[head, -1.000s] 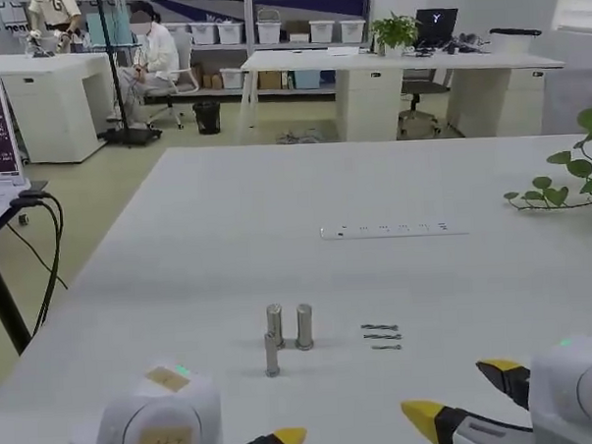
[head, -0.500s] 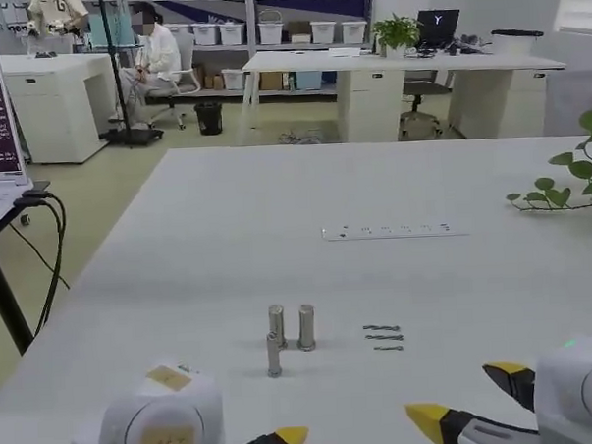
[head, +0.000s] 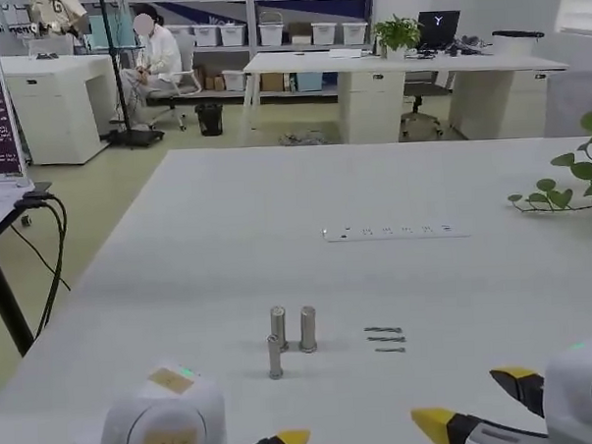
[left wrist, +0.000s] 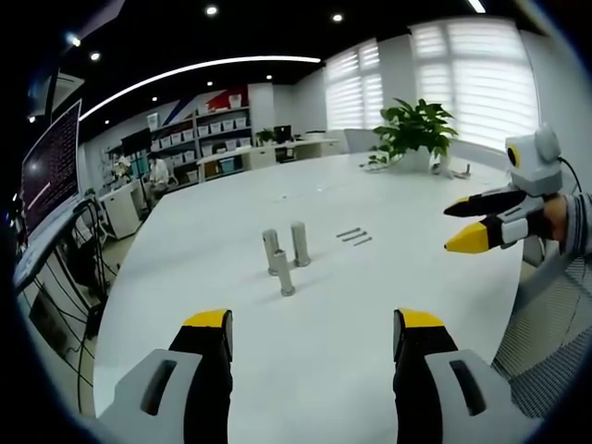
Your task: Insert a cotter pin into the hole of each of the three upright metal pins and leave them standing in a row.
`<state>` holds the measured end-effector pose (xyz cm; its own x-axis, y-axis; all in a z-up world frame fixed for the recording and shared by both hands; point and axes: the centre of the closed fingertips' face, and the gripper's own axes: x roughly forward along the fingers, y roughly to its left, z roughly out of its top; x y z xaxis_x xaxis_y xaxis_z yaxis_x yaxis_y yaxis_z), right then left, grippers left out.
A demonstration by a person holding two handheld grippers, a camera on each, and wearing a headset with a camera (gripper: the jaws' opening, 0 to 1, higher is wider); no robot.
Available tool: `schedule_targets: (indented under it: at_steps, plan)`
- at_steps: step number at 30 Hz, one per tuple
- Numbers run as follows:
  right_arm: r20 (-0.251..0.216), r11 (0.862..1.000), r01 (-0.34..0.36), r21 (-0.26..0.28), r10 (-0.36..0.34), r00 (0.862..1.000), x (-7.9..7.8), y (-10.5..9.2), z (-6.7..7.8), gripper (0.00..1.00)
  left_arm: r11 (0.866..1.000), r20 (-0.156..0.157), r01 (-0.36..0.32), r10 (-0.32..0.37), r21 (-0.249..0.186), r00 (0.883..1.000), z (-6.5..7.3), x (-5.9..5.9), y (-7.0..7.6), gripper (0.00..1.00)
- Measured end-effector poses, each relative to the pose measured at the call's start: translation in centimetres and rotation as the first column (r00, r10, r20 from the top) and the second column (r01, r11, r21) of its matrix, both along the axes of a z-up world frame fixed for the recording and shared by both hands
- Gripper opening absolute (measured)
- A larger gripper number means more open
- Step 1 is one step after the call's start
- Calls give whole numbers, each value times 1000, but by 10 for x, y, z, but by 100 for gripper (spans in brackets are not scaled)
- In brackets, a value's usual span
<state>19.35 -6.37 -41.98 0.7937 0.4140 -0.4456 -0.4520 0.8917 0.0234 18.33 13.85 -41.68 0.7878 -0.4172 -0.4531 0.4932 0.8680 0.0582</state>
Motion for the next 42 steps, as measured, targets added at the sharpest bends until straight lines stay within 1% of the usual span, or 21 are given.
schedule_targets:
  at_steps: [2, 4, 5, 7, 9, 12, 16, 18, 19, 22, 23, 25, 27, 30, 31, 33, 35, 36, 39, 41, 42]
  plan:
    - [2, 1000, 0, 9, 0, 1000, -2, -1, 2, 66, 1000, 0, -3, 3, -1, 1000, 0, 0, 1, 69]
    - [4, 1000, -19, -23, 19, 1000, -5, -1, 2, 66, 1000, 1, -6, 6, -5, 1000, 1, 1, 1, 69]
    - [6, 1000, -22, -19, 22, 1000, -5, -1, 3, 66, 1000, 2, -7, 7, -6, 1000, 1, 1, 1, 69]
    - [-1, 999, -29, 19, 29, 1000, -7, 1, 5, 66, 1000, 2, -3, 3, -7, 1000, 1, 0, 0, 69]
    - [-3, 999, -39, 4, 39, 999, -8, -1, 5, 67, 1000, 5, -2, 2, -6, 1000, 1, 0, 0, 69]
    - [-6, 998, -57, 6, 57, 998, -10, 0, 6, 67, 1000, 6, -2, 2, -4, 1000, 2, 0, 0, 69]
    - [1, 996, -93, -16, 93, 996, -14, 0, 9, 67, 1000, 7, 2, -2, -4, 1000, 3, 0, 0, 69]
    - [-13, 995, -98, 12, 98, 995, -17, 1, 9, 67, 1000, 5, 5, -5, -3, 1000, 3, 0, -1, 68]
    - [-25, 995, -88, 56, 89, 996, -18, 3, 10, 67, 1000, 2, 8, -8, -3, 1000, 2, -1, -1, 67]
    - [-11, 995, -92, 23, 92, 996, -19, 0, 10, 66, 1000, -5, 14, -14, -3, 1000, 1, -1, -1, 64]
    - [-12, 995, -92, 26, 92, 996, -19, 0, 10, 66, 1000, -6, 15, -15, -6, 1000, 1, 0, -1, 63]
    - [-18, 995, -80, 62, 81, 997, -18, 0, 9, 65, 1000, -18, 18, -18, -4, 1000, -1, 4, 0, 62]
    - [-17, 995, -72, 69, 73, 997, -17, -2, 10, 64, 1000, -30, 21, -21, -5, 999, -3, 9, 0, 60]
    - [-6, 995, -55, 86, 56, 998, -14, -4, 12, 63, 999, -27, 29, -30, -12, 999, -2, 19, 0, 55]
    - [-7, 994, -47, 94, 48, 999, -13, -5, 12, 63, 999, -25, 40, -40, -5, 999, -2, 22, -1, 53]
    - [-10, 994, -42, 96, 43, 999, -11, -5, 11, 62, 999, -26, 50, -50, 5, 998, -3, 29, -2, 51]
    - [-15, 995, -34, 95, 36, 999, -10, -6, 10, 62, 999, -28, 53, -53, -2, 998, -3, 35, -3, 49]
    - [-15, 994, -31, 100, 33, 999, -10, -6, 11, 61, 998, -25, 56, -56, -3, 998, -3, 39, -4, 48]
    - [-13, 994, -30, 107, 31, 999, -9, -5, 11, 61, 998, -24, 62, -62, 10, 998, -6, 50, -5, 46]
    - [-14, 994, -35, 103, 37, 999, -10, -4, 10, 60, 998, -29, 64, -64, 6, 998, -8, 56, -6, 44]
    - [-16, 994, -39, 101, 41, 999, -10, -3, 9, 61, 998, -37, 55, -55, -3, 998, -9, 60, -6, 43]
